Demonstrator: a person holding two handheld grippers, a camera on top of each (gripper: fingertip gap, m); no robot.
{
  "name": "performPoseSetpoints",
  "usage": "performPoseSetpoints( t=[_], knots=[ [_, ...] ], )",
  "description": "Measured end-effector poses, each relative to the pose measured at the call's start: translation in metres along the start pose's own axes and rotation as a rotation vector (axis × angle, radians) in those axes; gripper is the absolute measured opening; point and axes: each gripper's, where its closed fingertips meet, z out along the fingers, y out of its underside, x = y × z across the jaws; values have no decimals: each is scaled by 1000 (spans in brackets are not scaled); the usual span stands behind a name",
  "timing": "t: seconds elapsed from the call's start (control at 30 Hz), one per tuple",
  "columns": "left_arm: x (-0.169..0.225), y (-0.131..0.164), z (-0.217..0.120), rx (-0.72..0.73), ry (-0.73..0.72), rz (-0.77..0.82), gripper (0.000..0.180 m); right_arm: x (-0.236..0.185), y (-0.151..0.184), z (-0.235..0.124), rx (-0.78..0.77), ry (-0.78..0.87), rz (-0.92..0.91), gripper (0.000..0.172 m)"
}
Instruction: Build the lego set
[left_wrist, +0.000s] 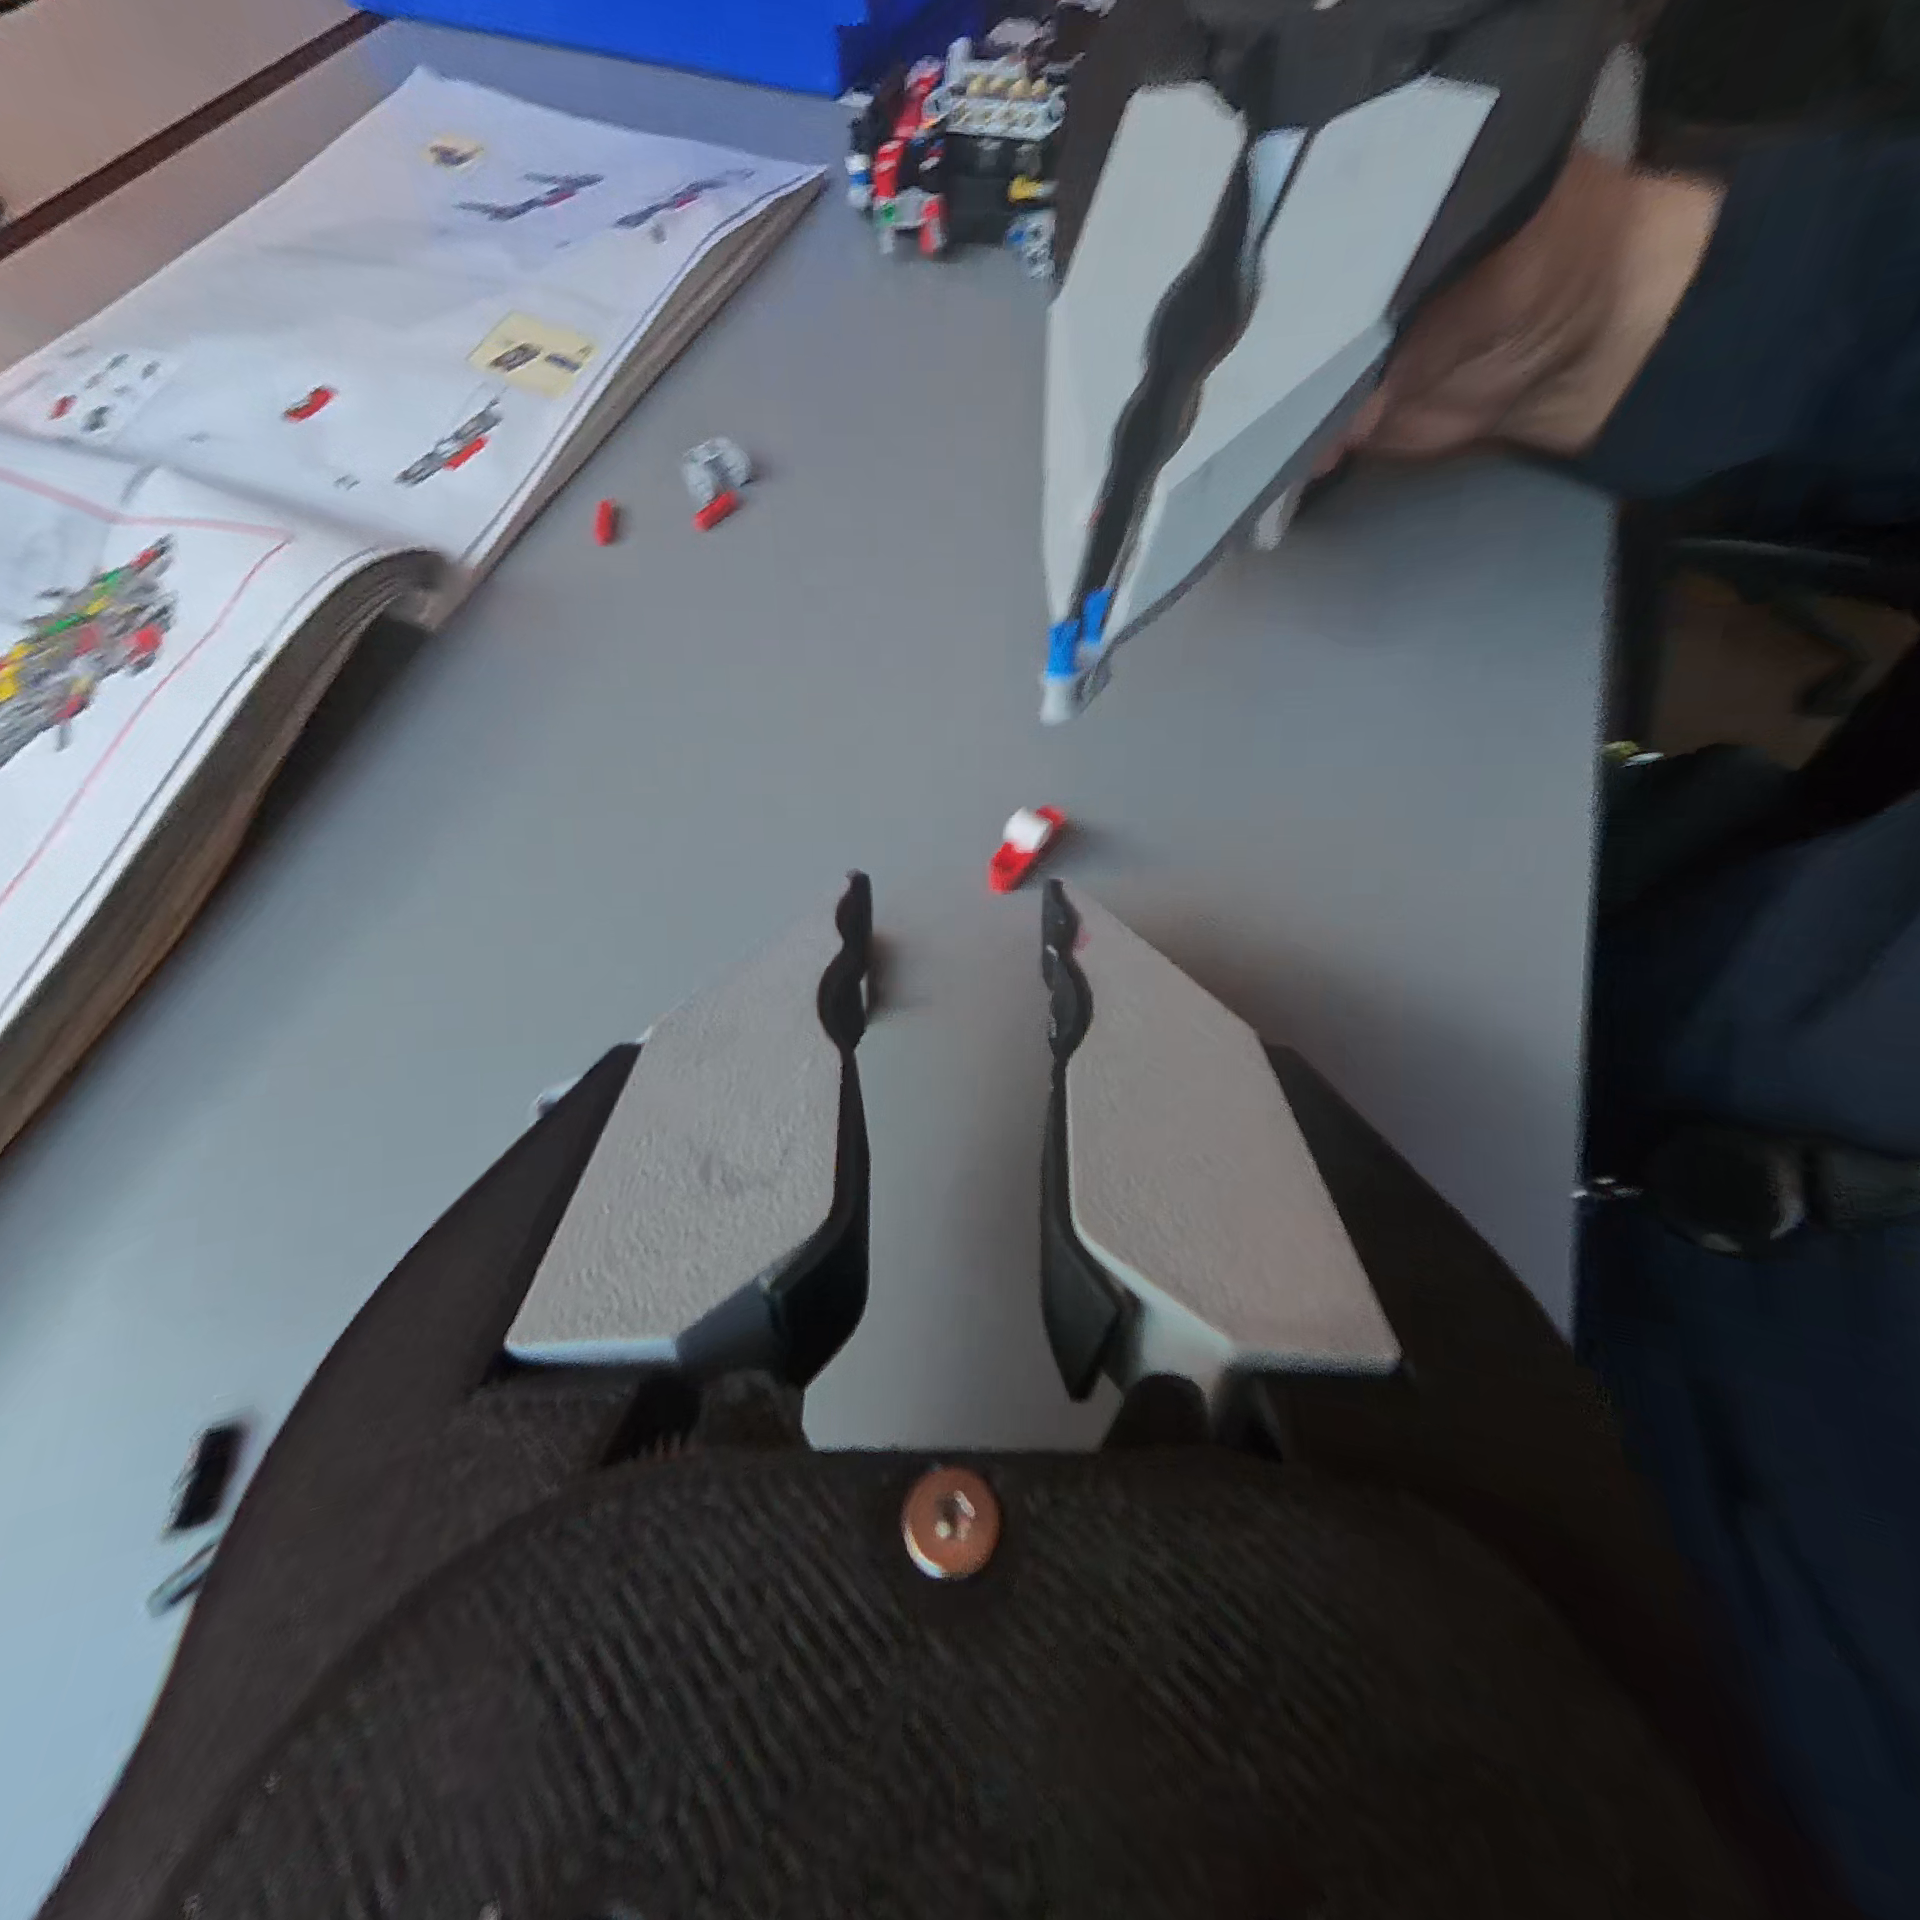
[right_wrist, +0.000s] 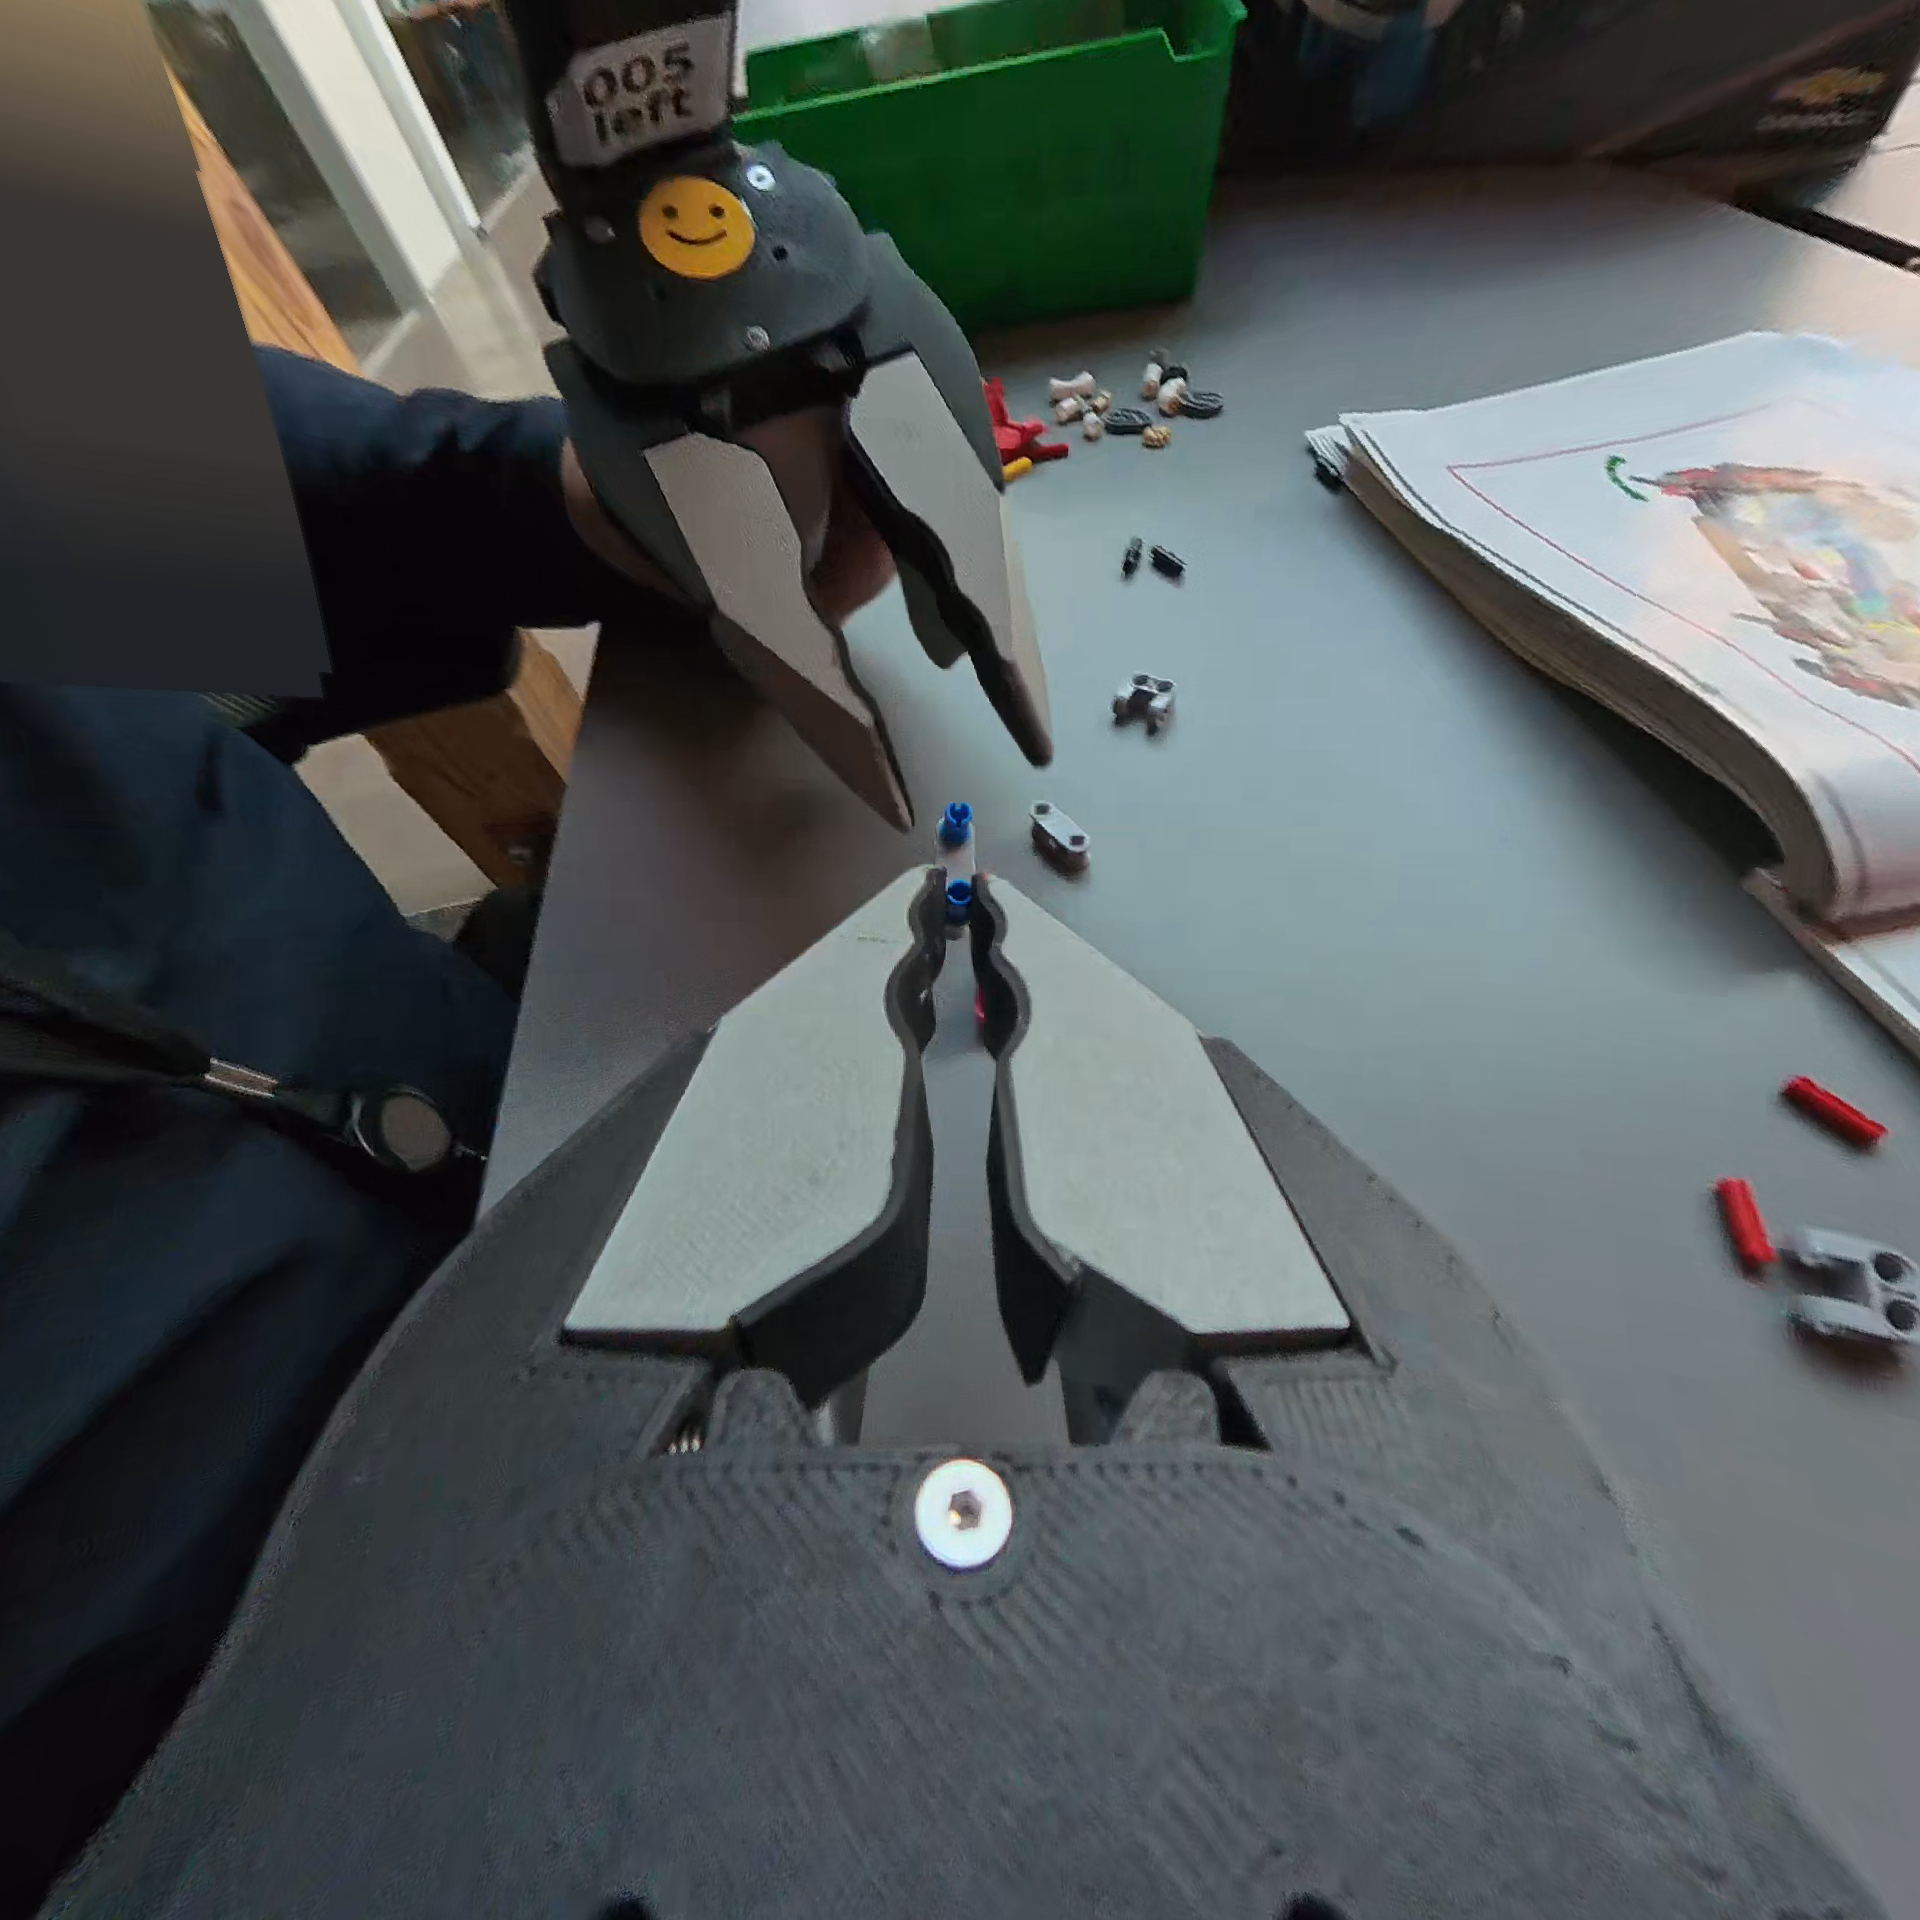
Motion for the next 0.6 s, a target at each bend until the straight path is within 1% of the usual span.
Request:
performPoseSetpoints(
  t=[0.07, 0.17, 0.23, 0.3, 0.33, 0.37, 0.5, 0.6],
  knots=[
    [9, -10, 3, 40, 56, -29, 30, -8, -7, 4, 38, -49, 19, 2],
    [17, -20, 1, 108, 133, -82, 18, -15, -12, 7, 71, -93, 44, 2],
    [25, -26, 1, 138, 196, -119, 15, -18, -18, 7, 111, -133, 78, 1],
    [33, -32, 0, 169, 267, -156, 15, -19, -19, 8, 116, -158, 116, 1],
    [36, -34, 0, 182, 298, -176, 11, -19, -19, 9, 116, -169, 124, 1],
    [35, -36, -1, 193, 305, -196, 6, -20, -20, 9, 120, -177, 125, 1],
    [34, -38, -1, 219, 339, -259, 6, -19, -21, 8, 132, -165, 125, 1],
    [32, -32, 3, 138, 318, -252, 5, -16, -16, 10, 92, -160, 131, 2]
  ],
)
